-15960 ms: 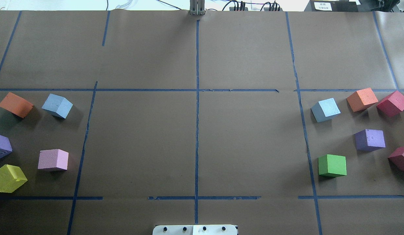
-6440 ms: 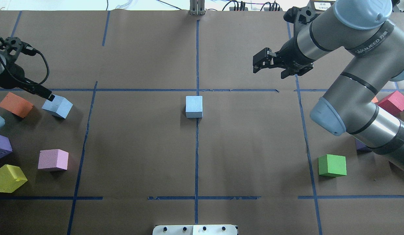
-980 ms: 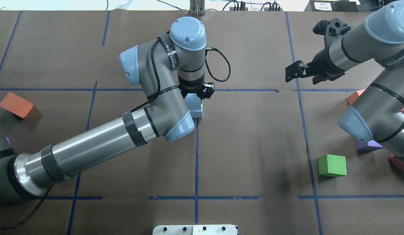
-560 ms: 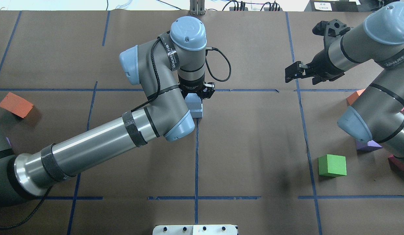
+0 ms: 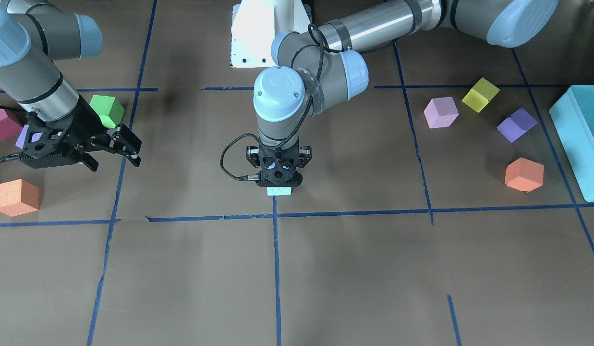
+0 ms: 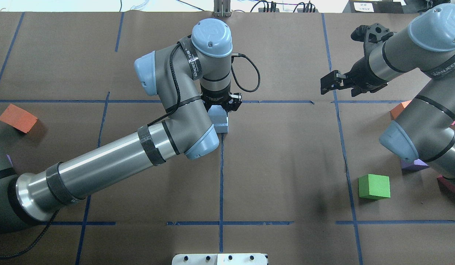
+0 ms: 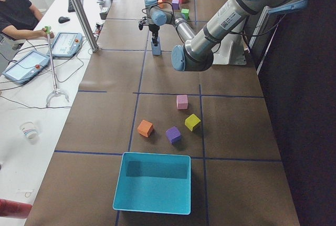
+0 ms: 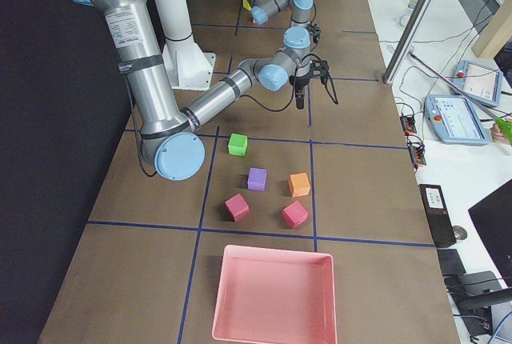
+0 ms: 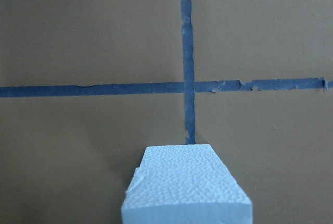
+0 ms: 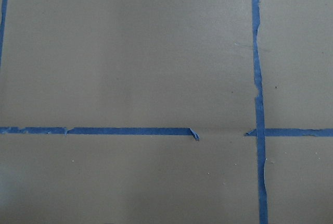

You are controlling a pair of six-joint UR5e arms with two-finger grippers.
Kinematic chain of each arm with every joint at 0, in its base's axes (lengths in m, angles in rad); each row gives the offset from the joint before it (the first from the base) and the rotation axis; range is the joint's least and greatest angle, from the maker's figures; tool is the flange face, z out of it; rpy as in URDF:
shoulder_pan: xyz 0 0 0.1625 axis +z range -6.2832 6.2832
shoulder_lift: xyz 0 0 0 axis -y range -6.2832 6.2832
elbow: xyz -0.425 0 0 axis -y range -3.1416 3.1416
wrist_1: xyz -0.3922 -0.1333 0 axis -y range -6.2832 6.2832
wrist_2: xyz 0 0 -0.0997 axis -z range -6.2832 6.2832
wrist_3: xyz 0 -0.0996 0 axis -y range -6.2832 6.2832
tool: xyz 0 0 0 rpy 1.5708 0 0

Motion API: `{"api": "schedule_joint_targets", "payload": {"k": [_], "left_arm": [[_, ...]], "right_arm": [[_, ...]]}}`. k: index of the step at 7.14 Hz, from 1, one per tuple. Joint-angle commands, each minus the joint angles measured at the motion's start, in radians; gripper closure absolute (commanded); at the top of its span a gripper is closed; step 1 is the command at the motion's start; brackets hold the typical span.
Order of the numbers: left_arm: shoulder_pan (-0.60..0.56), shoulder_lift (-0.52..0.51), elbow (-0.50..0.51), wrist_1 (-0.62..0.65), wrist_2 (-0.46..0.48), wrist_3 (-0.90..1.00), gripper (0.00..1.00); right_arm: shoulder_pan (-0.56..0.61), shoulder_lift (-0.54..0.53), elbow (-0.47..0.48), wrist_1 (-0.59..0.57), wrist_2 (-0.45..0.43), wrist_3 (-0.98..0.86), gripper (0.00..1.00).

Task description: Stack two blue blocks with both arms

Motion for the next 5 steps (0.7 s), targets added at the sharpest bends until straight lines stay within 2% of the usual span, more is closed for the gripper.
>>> {"api": "schedule_joint_targets", "payload": {"k": [1, 2, 3, 4, 5], "left_arm": [[0.006, 0.006, 0.0, -0.002, -0.002, 0.002, 0.89], [0.008, 0.007, 0.0, -0.002, -0.002, 0.003, 0.86], [0.008, 0.007, 0.0, -0.006, -0.002, 0.005, 0.55], [0.008, 0.007, 0.0, -0.011, 0.0, 0.005, 0.18], [0.008, 0.007, -0.003, -0.013, 0.018, 0.003, 0.0]], "right_arm": [[0.0, 0.0, -0.002, 0.0, 0.0, -0.001, 0.0], [0.0, 0.0, -0.002, 0.0, 0.0, -0.001, 0.0], [-0.002, 0.0, -0.002, 0.0, 0.0, 0.001, 0.0], [-0.002, 0.0, -0.002, 0.0, 0.0, 0.001, 0.0], [-0.002, 0.0, -0.002, 0.0, 0.0, -0.001, 0.0]]}}
